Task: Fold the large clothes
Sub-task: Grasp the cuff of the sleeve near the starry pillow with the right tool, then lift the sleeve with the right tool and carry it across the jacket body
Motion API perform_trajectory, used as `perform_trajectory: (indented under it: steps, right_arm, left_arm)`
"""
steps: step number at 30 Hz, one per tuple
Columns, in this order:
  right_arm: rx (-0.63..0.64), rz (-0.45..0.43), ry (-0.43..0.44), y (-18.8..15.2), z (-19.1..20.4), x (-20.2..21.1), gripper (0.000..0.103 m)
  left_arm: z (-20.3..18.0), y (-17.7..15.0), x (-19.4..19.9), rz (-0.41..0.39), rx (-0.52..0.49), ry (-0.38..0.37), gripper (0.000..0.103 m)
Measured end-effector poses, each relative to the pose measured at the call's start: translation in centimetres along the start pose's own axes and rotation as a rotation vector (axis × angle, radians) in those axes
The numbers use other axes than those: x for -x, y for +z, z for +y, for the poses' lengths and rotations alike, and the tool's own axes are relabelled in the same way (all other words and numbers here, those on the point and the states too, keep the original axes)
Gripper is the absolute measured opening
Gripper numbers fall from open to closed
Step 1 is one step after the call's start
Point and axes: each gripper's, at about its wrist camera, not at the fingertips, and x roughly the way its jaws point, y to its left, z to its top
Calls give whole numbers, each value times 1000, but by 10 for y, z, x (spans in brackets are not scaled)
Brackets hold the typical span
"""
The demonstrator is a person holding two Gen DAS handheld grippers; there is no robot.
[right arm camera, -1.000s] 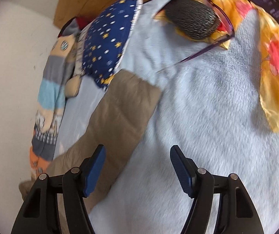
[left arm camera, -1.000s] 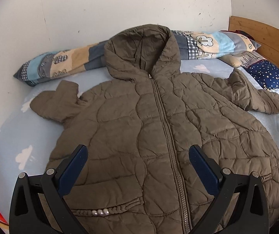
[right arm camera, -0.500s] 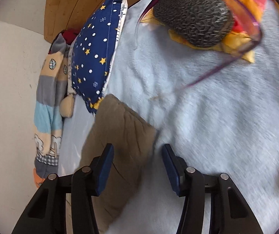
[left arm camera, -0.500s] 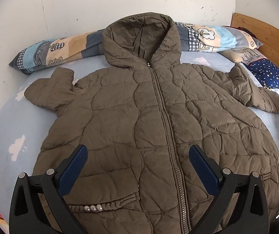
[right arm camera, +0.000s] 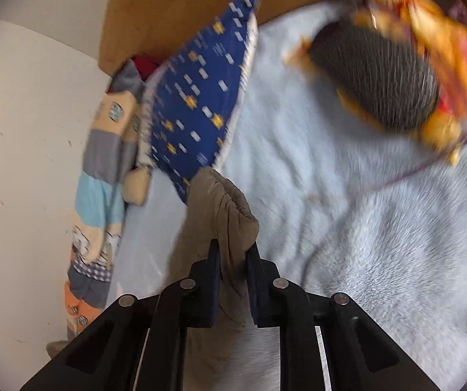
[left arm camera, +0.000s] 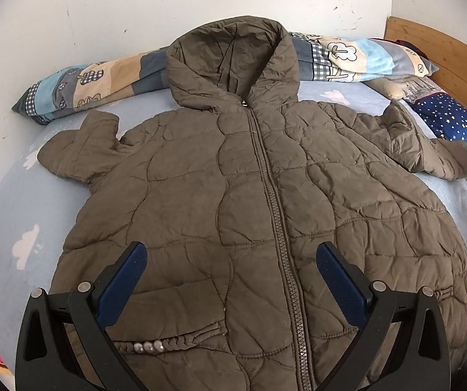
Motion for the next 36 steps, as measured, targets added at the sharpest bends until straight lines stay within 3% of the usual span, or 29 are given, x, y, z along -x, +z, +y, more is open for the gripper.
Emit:
perform_trajectory:
  steps: [7, 14, 21, 25, 30, 36]
  right_arm:
    - [42, -130, 87, 12, 53, 72, 14]
    - [190, -189, 191, -13, 133, 134, 14]
    - [362, -193, 243, -50, 202, 177, 14]
    - [443, -193, 269, -81, 232, 196, 14]
    - [562, -154, 255, -123, 271, 199, 14]
    - [647, -123, 250, -160, 313, 198, 14]
  left_arm:
    - [5, 1, 12, -39, 1, 8, 103]
    - [11, 3, 19, -59, 17, 12, 103]
    - [22, 11, 25, -89, 50, 15, 103]
    - [33, 29, 27, -155, 91, 66, 103]
    - [50, 49, 14, -178, 136, 122, 103]
    - [68, 54, 12, -163, 163, 112, 103]
